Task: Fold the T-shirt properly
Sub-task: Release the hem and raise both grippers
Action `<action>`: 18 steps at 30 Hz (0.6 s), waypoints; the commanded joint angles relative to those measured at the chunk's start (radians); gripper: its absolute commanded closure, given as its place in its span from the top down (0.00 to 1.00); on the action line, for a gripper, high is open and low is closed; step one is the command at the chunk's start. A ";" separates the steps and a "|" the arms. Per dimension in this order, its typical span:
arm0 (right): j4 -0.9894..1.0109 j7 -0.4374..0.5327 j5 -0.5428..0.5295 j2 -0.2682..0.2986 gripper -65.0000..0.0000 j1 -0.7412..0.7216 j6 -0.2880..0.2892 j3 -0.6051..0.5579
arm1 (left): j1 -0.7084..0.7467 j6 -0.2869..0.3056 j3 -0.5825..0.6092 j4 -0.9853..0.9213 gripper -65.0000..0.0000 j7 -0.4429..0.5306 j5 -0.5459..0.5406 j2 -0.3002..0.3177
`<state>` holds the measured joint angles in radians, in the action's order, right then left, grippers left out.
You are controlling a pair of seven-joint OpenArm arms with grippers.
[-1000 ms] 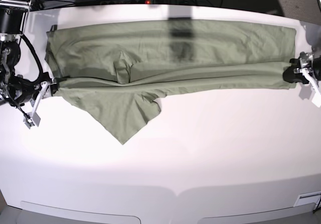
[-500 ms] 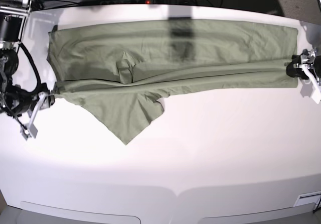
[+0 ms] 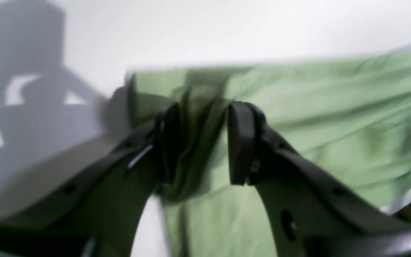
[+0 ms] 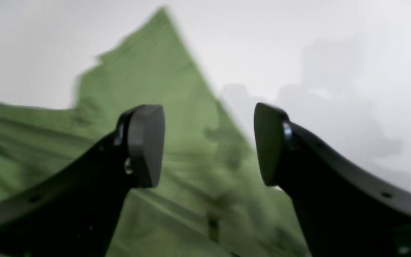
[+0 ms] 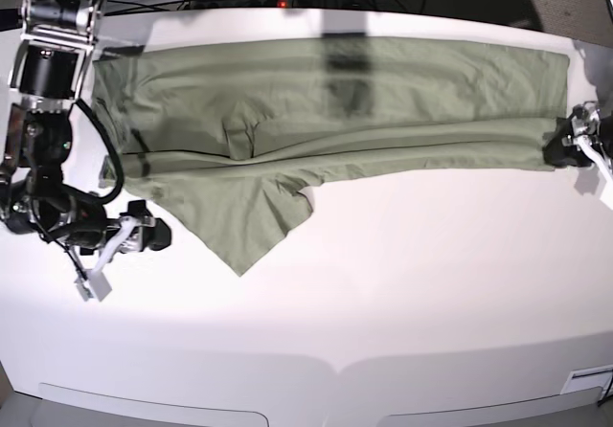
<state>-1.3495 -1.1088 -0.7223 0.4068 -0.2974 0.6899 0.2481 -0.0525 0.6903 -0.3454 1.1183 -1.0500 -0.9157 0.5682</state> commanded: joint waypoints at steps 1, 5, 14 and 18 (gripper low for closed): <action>-0.018 0.006 -0.035 0.012 0.60 -0.032 0.008 0.007 | -0.017 0.008 -0.009 0.026 0.34 0.005 -0.040 0.028; -0.016 -0.024 -0.002 -0.033 0.60 -0.024 0.008 0.007 | -0.017 0.008 -0.009 0.030 0.34 -0.024 -0.093 0.027; 0.050 0.005 0.091 -0.066 0.60 0.028 0.008 0.007 | 0.005 0.008 -0.009 0.030 0.34 -0.145 -0.206 -0.039; 0.088 0.031 0.154 -0.066 0.60 0.036 0.008 0.007 | 0.040 0.008 -0.009 0.029 0.33 -0.088 -0.039 -0.134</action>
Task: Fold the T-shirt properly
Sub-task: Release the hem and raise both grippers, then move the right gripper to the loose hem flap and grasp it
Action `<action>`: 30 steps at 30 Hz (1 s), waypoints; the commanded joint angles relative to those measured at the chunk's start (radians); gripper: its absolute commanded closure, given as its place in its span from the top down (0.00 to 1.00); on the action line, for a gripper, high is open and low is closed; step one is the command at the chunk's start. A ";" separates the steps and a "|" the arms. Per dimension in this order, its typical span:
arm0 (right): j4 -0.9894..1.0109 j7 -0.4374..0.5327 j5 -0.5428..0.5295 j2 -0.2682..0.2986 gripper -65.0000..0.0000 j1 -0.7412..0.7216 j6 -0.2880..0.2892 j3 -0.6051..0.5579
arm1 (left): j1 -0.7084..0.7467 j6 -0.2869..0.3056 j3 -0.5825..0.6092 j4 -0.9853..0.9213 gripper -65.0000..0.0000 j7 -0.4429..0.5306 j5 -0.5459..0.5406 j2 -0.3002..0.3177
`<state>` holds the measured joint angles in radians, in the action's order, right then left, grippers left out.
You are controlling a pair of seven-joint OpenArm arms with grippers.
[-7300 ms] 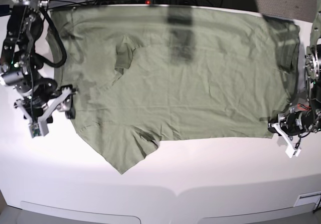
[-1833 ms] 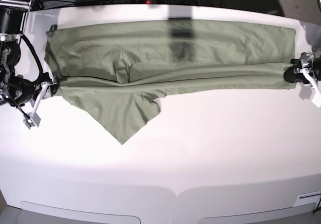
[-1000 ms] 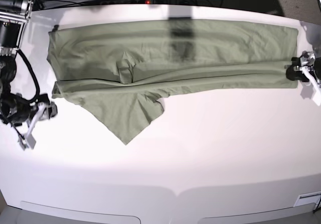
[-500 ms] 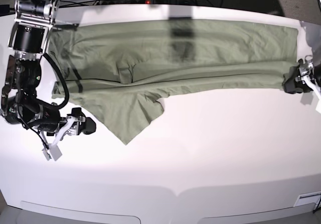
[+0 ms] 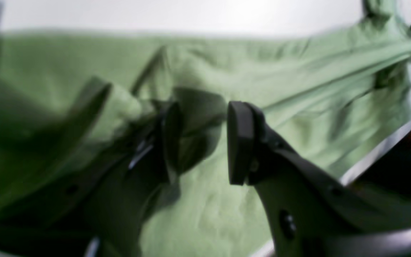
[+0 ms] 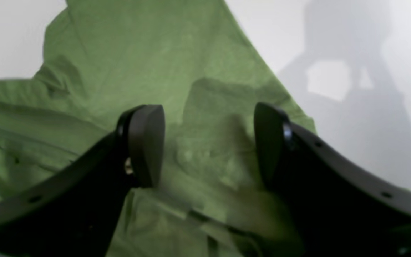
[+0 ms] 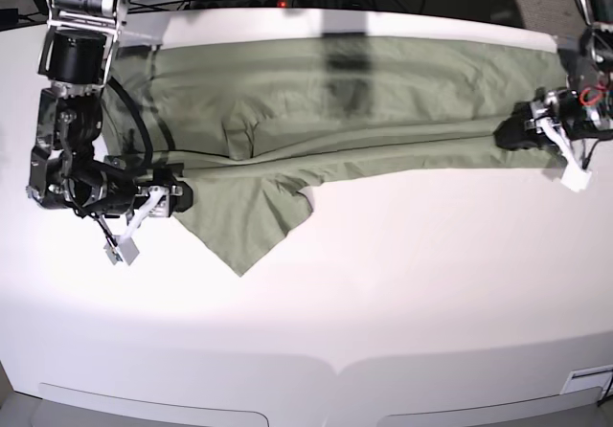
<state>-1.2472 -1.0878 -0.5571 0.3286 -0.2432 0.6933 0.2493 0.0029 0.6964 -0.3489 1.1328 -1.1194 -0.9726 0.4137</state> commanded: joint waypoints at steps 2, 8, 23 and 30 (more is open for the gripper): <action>0.031 0.025 0.010 0.012 0.60 -0.013 0.005 0.006 | -0.001 0.002 -0.006 0.014 0.33 0.016 0.114 -0.023; 0.190 0.103 0.099 0.012 0.60 0.006 0.005 0.006 | 0.028 -0.037 -0.005 0.014 0.33 0.022 0.224 -0.082; 0.212 0.162 0.065 0.018 0.60 -0.065 0.005 0.006 | -0.022 -0.151 -0.004 0.014 0.33 0.046 0.354 -0.083; 0.189 0.085 -0.020 0.017 0.60 -0.227 0.005 0.006 | -0.023 -0.151 -0.004 0.014 0.33 0.012 0.232 -0.078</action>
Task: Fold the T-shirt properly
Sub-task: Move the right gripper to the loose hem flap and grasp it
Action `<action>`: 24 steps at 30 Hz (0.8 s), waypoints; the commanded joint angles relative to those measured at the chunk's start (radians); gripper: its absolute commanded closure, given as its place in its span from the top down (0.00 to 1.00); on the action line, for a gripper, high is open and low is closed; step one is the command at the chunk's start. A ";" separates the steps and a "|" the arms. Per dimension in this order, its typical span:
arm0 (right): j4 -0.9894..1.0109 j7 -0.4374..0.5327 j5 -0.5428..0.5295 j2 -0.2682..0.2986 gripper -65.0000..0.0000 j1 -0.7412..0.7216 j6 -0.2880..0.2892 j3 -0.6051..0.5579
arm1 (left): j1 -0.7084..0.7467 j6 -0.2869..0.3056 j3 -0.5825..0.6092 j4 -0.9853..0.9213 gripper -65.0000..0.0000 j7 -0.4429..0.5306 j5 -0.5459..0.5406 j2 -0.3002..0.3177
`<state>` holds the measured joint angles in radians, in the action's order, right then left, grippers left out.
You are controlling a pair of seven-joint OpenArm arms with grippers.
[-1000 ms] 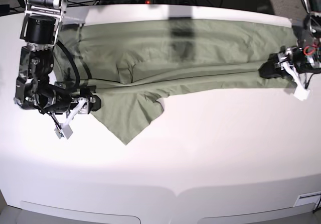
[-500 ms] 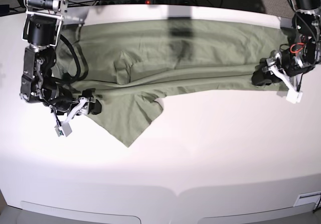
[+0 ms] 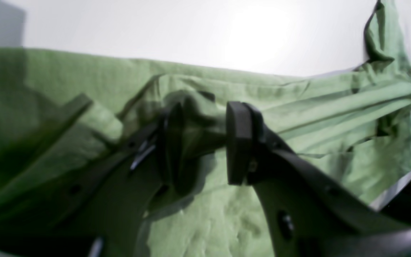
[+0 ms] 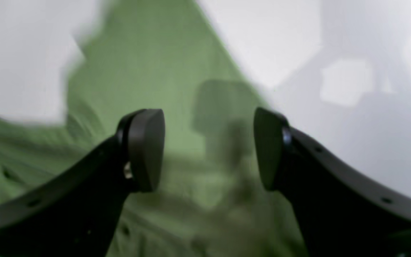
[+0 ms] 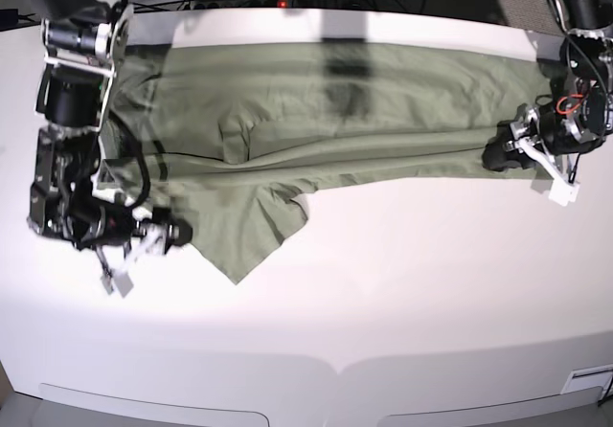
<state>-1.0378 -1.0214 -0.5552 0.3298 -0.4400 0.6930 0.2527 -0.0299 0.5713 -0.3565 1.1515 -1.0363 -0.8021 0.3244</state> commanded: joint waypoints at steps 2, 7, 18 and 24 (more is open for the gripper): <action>-0.020 0.053 0.025 0.013 0.60 -0.073 0.005 0.002 | 0.008 -0.026 0.004 -0.004 0.33 -0.071 0.060 0.011; 0.081 0.207 0.203 0.011 0.60 -0.140 0.005 -0.084 | -0.005 -0.026 0.004 -0.003 0.33 -0.083 0.056 0.011; 0.401 0.338 0.372 0.007 0.60 -0.266 -0.054 -0.457 | -0.009 -0.026 0.004 -0.003 0.33 -0.119 0.023 0.011; 0.439 0.320 0.369 -0.024 0.52 -0.266 -0.013 -0.481 | -0.009 -0.025 0.004 -0.003 0.33 -0.119 0.012 0.011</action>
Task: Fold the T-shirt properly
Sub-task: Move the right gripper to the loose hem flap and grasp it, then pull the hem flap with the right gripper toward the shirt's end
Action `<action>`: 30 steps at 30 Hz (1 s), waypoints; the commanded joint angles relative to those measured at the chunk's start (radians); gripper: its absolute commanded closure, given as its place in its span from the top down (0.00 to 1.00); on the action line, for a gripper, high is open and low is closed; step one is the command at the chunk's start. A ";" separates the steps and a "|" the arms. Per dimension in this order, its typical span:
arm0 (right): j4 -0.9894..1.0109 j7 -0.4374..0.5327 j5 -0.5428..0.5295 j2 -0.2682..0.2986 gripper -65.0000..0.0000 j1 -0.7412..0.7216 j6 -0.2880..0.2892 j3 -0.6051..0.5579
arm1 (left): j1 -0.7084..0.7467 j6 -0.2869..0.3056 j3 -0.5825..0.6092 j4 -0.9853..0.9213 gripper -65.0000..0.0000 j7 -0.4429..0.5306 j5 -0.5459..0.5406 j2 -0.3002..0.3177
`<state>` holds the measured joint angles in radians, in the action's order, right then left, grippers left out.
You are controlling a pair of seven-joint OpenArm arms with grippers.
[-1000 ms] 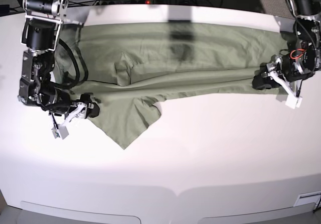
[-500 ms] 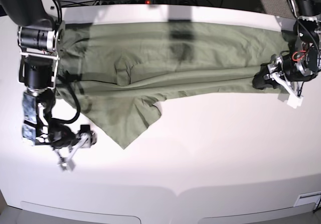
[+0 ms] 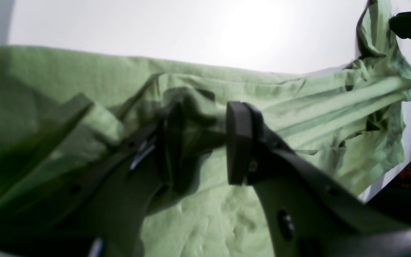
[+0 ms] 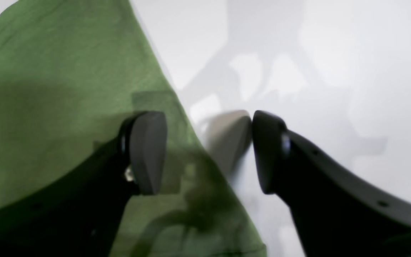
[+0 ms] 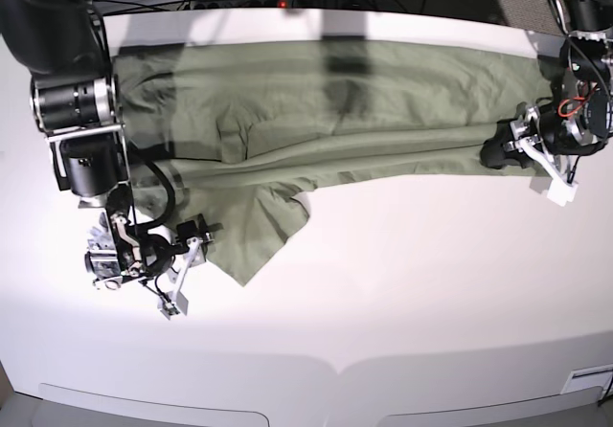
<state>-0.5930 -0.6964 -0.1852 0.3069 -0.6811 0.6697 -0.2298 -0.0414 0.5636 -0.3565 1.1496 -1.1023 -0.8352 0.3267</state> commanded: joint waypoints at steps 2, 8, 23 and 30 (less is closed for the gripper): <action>-0.006 -0.010 -0.004 -0.014 0.51 -0.027 0.012 0.001 | 0.003 -0.018 0.004 -0.002 0.33 -0.053 0.045 0.009; -0.006 -0.046 -0.016 -0.019 0.41 -0.033 0.028 0.001 | 0.003 -0.018 0.004 -0.002 0.33 -0.053 0.045 0.009; -0.085 -0.078 -0.046 -0.009 0.00 -0.032 0.028 0.001 | 0.003 -0.018 0.004 -0.002 0.33 -0.042 0.045 0.009; -0.262 -0.249 -0.212 0.017 0.00 -0.027 0.028 0.001 | 0.003 -0.018 0.004 -0.002 0.33 -0.042 0.045 0.009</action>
<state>-0.8398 -0.9611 -0.3870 0.3141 -0.6727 0.6933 -0.2317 -0.0410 0.5636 -0.3565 1.1496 -1.1030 -0.8368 0.3267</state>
